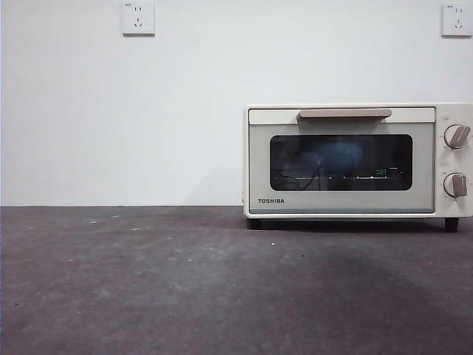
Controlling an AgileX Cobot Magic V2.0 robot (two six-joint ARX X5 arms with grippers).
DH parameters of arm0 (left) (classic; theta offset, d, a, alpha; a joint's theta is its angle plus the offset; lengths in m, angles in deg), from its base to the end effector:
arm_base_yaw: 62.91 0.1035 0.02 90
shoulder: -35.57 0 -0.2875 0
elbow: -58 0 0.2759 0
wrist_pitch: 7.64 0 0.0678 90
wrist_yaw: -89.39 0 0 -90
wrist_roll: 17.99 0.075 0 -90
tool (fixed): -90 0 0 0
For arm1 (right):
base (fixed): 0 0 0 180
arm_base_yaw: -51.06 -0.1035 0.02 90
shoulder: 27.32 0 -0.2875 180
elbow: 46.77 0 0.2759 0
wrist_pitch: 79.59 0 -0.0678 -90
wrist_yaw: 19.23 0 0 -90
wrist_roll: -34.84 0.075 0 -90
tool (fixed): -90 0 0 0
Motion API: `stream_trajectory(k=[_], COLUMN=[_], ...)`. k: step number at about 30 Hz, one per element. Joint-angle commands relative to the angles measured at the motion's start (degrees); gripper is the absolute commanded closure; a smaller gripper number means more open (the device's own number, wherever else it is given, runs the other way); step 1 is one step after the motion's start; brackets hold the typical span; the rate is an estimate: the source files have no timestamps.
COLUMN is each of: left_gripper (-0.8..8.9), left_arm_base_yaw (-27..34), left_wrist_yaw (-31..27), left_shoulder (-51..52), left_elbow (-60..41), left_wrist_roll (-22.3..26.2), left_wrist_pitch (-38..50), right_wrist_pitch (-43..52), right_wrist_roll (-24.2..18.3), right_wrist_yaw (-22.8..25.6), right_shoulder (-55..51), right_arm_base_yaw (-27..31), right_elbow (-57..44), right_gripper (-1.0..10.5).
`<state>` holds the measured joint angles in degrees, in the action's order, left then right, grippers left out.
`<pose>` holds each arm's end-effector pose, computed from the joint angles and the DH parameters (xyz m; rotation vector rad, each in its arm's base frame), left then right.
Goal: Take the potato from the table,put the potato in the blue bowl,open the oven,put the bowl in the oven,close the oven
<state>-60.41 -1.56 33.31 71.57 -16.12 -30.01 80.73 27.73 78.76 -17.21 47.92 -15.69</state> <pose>0.1432 0.0075 0.1416 0.0299 0.1940 0.0569 0.1370 -0.0029 0.2559 -0.1218 -0.0171 -0.0859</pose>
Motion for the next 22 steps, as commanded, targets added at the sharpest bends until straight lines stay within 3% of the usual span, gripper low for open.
stream_trajectory(k=[1,4,14,22], left_gripper=[8.17,8.17,8.17,8.17], left_arm_base_yaw=[0.2,0.2,0.2,0.2], left_wrist_yaw=[-0.13,-0.13,-0.13,-0.13], left_shoulder=[-0.17,-0.17,-0.57,-0.76], left_elbow=[-0.57,-0.57,-0.57,-0.57], left_wrist_roll=[-0.39,-0.42,-0.42,-0.39], left_wrist_pitch=[0.42,0.42,0.39,0.42], right_wrist_pitch=[1.55,2.89,2.1,-0.48], right_wrist_roll=[3.17,5.66,7.82,3.96], right_wrist_yaw=[-0.33,-1.14,-7.02,-6.91], right_shoulder=[-5.01,-8.57,-9.68,-9.68], right_arm_base_yaw=[0.66,1.09,2.14,2.14], right_elbow=[-6.71,-11.89,-17.73,-17.73], right_gripper=[9.5,9.5,9.5,9.5])
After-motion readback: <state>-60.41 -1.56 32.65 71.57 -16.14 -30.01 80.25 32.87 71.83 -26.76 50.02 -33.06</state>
